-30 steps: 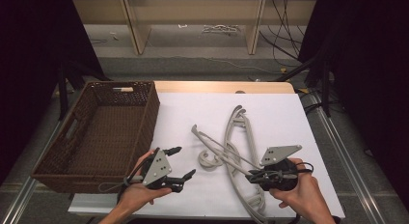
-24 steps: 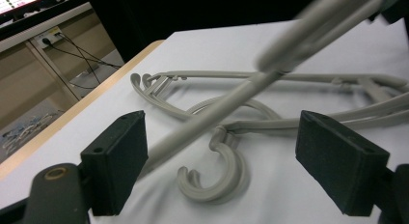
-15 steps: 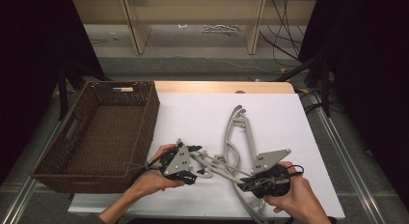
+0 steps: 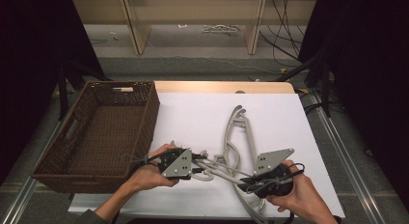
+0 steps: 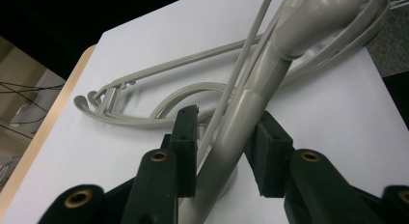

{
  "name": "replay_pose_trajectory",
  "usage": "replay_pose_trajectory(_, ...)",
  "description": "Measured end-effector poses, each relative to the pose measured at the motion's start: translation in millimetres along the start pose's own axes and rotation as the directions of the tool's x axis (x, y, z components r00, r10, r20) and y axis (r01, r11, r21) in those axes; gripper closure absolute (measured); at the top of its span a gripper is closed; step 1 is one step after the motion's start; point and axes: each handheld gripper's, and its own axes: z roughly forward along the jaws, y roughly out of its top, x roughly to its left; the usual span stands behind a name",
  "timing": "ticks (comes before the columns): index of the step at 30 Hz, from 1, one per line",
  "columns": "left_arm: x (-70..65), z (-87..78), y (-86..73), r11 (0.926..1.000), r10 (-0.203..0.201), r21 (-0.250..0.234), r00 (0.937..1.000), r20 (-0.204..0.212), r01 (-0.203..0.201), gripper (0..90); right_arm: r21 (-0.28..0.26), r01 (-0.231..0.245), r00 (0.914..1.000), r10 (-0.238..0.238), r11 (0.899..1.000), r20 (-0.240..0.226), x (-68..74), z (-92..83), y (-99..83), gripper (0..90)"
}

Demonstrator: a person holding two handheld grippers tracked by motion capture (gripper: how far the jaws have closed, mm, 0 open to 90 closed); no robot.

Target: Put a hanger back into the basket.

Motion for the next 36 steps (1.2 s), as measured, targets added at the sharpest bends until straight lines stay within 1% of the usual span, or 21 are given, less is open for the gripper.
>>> replay_pose_trajectory(1,-0.2,-0.2,1.7,1.0,-0.007,-0.002,1.0,-0.001,0.007,69.7,-0.02,0.0,1.0,0.0,1.0,0.002,-1.8,-1.5,-0.4,81.2)
replay_pose_trajectory(2,0.6,-0.9,3.4,0.9998,-0.022,-0.001,0.9996,0.02,0.022,71.7,-0.035,0.004,1.0,-0.004,0.999,0.004,-3.9,-3.6,-0.8,80.4)
replay_pose_trajectory(3,0.1,-1.3,5.0,1.0,-0.001,0.002,0.9998,0.018,0.001,72.4,-0.037,-0.003,1.0,0.004,0.999,0.008,-5.6,-5.7,-0.8,80.2)
replay_pose_trajectory(6,1.1,-2.3,9.4,0.9998,0.003,0.022,1.0,0.008,-0.003,73.1,-0.049,0.011,0.9999,-0.011,0.999,0.005,-8.4,-8.6,-0.7,77.3)
replay_pose_trajectory(8,2.5,-3.6,11.2,0.9997,-0.005,0.025,1.0,0.002,0.005,72.8,-0.061,-0.006,0.9993,0.008,0.998,0.035,-10.7,-9.4,0.5,64.9)
replay_pose_trajectory(12,2.9,-6.7,16.2,0.9993,-0.013,0.035,0.9999,-0.005,0.014,73.7,-0.101,-0.024,0.9969,0.032,0.995,0.071,-13.4,-14.8,4.2,50.9)
replay_pose_trajectory(15,2.8,-10.6,20.5,0.999,0.02,0.04,0.9998,0.007,-0.021,74.3,-0.134,-0.073,0.9945,0.083,0.988,0.065,-16.6,-21.0,5.8,40.2)
replay_pose_trajectory(16,2.5,-11.4,21.7,0.9985,0.034,0.043,0.9993,0.015,-0.035,74.7,-0.16,-0.098,0.9936,0.106,0.982,0.041,-19.5,-24.0,4.7,36.5)
replay_pose_trajectory(18,0.9,-11.8,23.6,0.9976,0.05,0.046,0.9983,0.029,-0.052,75.7,-0.169,-0.131,0.9913,0.132,0.977,-0.004,-23.7,-28.2,2.3,34.7)
replay_pose_trajectory(19,-0.9,-11.6,25.0,0.9964,0.068,0.048,0.9968,0.041,-0.07,76.1,-0.181,-0.139,0.9902,0.14,0.974,-0.006,-25.3,-30.0,1.2,33.5)
replay_pose_trajectory(22,-4.8,-11.5,29.4,0.993,0.104,0.05,0.9927,0.061,-0.107,77.7,-0.238,-0.198,0.9801,0.188,0.951,-0.062,-31.5,-38.6,-4.0,32.1)
replay_pose_trajectory(24,-7.6,-11.9,33.6,0.9903,0.127,0.047,0.9889,0.076,-0.131,78.5,-0.245,-0.203,0.9791,0.199,0.948,-0.041,-32.9,-44.3,-6.7,29.7)
replay_pose_trajectory(25,-10.0,-12.5,36.0,0.9877,0.146,0.044,0.9856,0.086,-0.15,78.9,-0.261,-0.22,0.9755,0.213,0.94,-0.054,-33.6,-46.4,-7.5,29.5)
replay_pose_trajectory(26,-11.4,-13.1,37.5,0.986,0.156,0.046,0.9837,0.09,-0.16,79.4,-0.298,-0.243,0.97,0.234,0.923,-0.066,-36.3,-50.5,-9.3,30.5)
replay_pose_trajectory(27,-11.7,-15.3,40.5,0.9763,0.196,0.076,0.9762,0.094,-0.203,79.5,-0.328,-0.269,0.9631,0.258,0.906,-0.076,-37.9,-52.6,-10.4,30.5)
replay_pose_trajectory(28,-12.7,-15.6,41.6,0.9737,0.206,0.081,0.9744,0.091,-0.213,79.7,-0.354,-0.291,0.9563,0.281,0.889,-0.08,-41.5,-55.9,-12.1,30.1)
replay_pose_trajectory(30,-14.0,-16.9,42.8,0.9694,0.217,0.098,0.9724,0.086,-0.225,79.7,-0.351,-0.32,0.9461,0.316,0.88,-0.072,-45.8,-60.8,-15.8,29.3)
replay_pose_trajectory(31,-13.2,-17.5,43.0,0.9693,0.214,0.11,0.9745,0.069,-0.22,79.7,-0.369,-0.328,0.9432,0.323,0.87,-0.076,-47.2,-61.4,-17.4,29.4)
replay_pose_trajectory(32,-12.4,-17.8,43.0,0.9713,0.204,0.112,0.977,0.064,-0.21,79.7,-0.368,-0.333,0.941,0.33,0.868,-0.073,-48.1,-64.7,-19.8,29.3)
replay_pose_trajectory(33,-11.2,-17.9,42.5,0.9789,0.172,0.104,0.9839,0.048,-0.176,79.7,-0.359,-0.33,0.9418,0.331,0.873,-0.06,-48.2,-66.4,-21.0,29.2)
replay_pose_trajectory(36,-6.9,-21.4,42.6,0.9839,0.131,0.119,0.9911,0.025,-0.133,79.7,-0.353,-0.311,0.9428,0.333,0.882,0.001,-46.1,-68.8,-21.3,27.3)
